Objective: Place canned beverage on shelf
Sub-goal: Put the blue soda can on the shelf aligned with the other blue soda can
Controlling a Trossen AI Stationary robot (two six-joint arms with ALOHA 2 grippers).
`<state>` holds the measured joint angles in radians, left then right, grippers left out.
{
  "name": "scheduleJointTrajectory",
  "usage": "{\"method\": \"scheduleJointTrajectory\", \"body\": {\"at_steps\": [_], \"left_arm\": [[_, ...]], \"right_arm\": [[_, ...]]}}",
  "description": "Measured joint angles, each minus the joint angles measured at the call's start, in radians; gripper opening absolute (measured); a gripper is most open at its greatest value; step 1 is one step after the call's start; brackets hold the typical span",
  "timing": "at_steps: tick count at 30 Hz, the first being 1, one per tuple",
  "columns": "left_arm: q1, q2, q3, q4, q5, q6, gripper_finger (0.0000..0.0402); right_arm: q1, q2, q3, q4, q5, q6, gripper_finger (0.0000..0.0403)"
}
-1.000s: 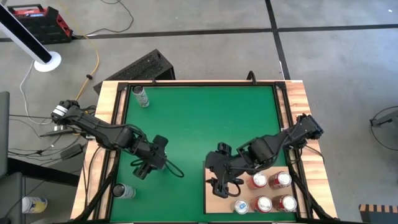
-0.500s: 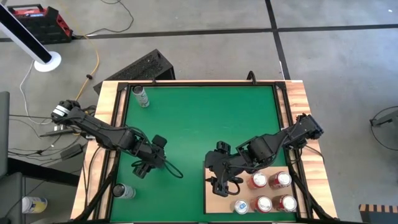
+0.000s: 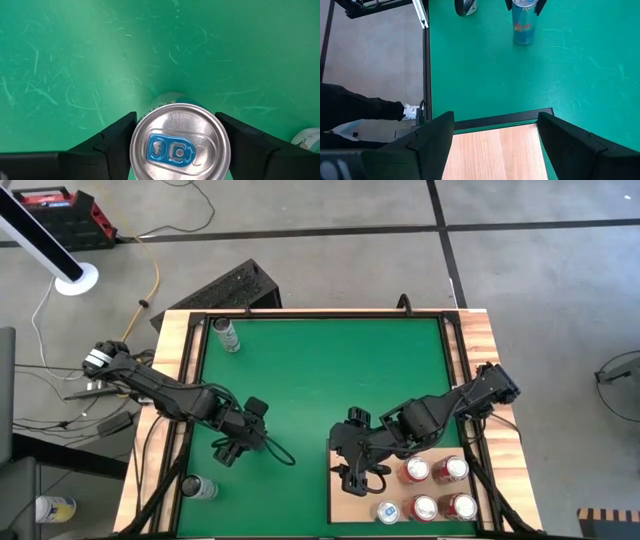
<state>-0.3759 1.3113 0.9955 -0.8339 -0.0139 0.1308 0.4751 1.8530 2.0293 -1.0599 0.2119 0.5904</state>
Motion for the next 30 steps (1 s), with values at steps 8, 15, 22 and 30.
{"method": "scheduleJointTrajectory", "body": {"at_steps": [8, 15, 22, 30], "left_arm": [[0.0, -0.001, -0.001, 0.022, 0.0, -0.02, 0.0271], [0.0, -0.003, 0.016, 0.021, 0.0, -0.023, 0.029], [0.0, -0.006, 0.111, 0.003, 0.011, -0.055, 0.0297], [0.0, -0.013, 0.177, -0.038, -0.065, -0.492, 0.0297]], "right_arm": [[0.0, 0.0, 0.0, 0.002, 0.0, 0.004, 0.0312], [0.0, 0.0, 0.0, 0.009, 0.0, 0.004, 0.0312], [0.0, 0.0, 0.0, 0.009, 0.0, 0.004, 0.0312], [0.001, 0.0, 0.0, 0.028, 0.0, 0.016, 0.0312]]}}
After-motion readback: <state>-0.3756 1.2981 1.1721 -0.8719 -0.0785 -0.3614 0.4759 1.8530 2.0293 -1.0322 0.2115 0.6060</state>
